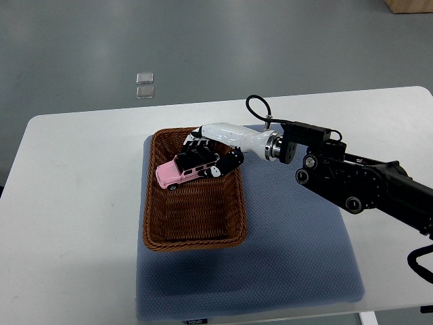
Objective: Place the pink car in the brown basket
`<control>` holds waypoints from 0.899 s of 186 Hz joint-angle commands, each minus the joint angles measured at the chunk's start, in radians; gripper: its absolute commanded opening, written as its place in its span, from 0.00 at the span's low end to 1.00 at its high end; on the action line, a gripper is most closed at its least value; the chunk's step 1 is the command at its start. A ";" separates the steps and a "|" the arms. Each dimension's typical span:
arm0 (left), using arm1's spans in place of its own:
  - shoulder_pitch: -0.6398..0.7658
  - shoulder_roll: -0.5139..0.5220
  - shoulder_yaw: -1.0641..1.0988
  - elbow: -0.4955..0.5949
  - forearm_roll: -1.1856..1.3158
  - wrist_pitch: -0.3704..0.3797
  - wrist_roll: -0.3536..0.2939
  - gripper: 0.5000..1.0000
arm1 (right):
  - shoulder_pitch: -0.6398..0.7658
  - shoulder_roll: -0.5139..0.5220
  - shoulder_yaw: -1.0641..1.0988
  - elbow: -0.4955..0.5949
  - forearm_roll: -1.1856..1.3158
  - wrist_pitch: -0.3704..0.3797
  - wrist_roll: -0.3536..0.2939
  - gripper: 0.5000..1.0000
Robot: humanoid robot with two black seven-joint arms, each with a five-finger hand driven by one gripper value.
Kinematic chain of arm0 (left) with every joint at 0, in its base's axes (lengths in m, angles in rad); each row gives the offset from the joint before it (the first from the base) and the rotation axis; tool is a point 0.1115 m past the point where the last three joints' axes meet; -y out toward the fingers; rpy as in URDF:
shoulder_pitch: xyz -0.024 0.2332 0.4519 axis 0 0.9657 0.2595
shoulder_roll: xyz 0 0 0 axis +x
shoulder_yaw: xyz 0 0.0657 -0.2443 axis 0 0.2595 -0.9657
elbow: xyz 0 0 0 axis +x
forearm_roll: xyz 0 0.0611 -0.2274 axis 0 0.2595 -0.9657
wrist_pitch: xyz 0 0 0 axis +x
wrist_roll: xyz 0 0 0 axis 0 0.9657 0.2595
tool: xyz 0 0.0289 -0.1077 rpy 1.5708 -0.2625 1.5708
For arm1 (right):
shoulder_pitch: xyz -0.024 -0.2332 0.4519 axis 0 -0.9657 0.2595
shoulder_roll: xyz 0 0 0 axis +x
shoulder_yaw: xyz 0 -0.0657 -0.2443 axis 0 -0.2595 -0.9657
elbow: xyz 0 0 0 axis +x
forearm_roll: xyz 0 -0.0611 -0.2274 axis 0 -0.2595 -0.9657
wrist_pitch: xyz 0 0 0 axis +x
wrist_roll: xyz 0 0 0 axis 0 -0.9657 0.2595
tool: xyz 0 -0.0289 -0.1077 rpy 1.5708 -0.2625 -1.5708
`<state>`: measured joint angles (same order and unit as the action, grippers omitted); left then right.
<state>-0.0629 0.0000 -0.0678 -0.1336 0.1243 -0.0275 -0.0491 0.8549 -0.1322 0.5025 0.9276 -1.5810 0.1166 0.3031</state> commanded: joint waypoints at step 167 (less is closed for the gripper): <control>0.000 0.000 -0.004 0.000 0.000 0.000 0.000 1.00 | -0.201 -0.026 0.438 -0.036 0.268 -0.117 -0.018 0.72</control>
<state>-0.0629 0.0000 -0.0719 -0.1334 0.1243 -0.0276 -0.0491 0.7065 -0.1603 0.8355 0.9093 -1.3791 0.0068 0.2893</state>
